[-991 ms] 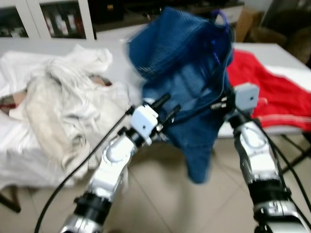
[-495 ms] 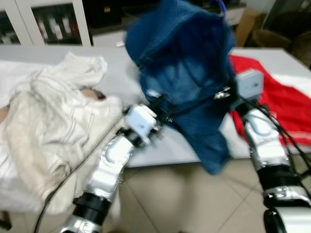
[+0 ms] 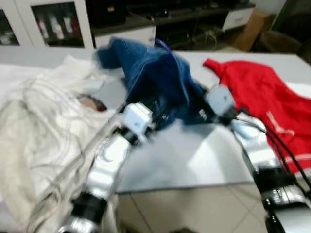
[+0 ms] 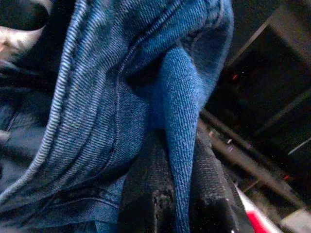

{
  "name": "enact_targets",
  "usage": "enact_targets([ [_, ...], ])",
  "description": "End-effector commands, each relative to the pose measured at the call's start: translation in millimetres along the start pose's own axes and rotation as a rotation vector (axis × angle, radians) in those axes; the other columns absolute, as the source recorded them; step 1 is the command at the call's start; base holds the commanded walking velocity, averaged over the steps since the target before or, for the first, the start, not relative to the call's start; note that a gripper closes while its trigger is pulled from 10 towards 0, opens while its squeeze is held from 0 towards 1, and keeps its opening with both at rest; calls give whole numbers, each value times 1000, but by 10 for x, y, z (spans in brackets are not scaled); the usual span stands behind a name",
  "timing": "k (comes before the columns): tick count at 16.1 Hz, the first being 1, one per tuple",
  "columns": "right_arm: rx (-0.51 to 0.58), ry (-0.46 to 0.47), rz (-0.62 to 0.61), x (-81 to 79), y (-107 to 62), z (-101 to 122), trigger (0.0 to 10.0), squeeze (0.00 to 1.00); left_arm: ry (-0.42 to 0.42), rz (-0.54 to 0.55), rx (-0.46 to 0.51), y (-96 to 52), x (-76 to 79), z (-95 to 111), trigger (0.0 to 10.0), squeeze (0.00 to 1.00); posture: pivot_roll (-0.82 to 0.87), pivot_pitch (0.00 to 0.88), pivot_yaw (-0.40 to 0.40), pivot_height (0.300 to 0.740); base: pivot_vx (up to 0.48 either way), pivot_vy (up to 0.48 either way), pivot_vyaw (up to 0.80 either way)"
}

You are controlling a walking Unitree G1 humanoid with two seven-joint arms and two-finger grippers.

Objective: Hang hanger

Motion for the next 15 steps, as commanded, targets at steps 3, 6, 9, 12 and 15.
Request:
enact_targets([
  [3,65,14,76,-69,13,148,10000,0,74,93,8,46,-225,39,10000,0,161,0,-59,740,0,0,0],
  [6,81,46,113,-130,8,177,10000,0,92,188,47,128,-407,142,10000,0,159,0,-60,740,0,0,0],
  [9,107,77,185,-249,13,249,10000,0,118,224,86,215,-507,229,10000,0,159,0,-60,740,0,0,0],
  [12,152,107,240,-332,30,379,10000,0,149,258,69,361,-628,234,10000,0,156,0,-64,740,0,0,0],
  [15,165,132,250,-345,3,423,10000,0,180,307,49,312,-703,179,10000,898,152,0,-64,740,0,0,0],
])
Point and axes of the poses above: a point about 5 cm out from each wrist's last joint towards the gripper, its own y axis pointing out of the wrist towards the gripper, its own z axis along the axis of the wrist's last joint, x = y × z, the point moved 4 cm from there along y, pointing out of the wrist towards the gripper, and after that the axes turned 15 degrees about y, right-handed, at the moved point
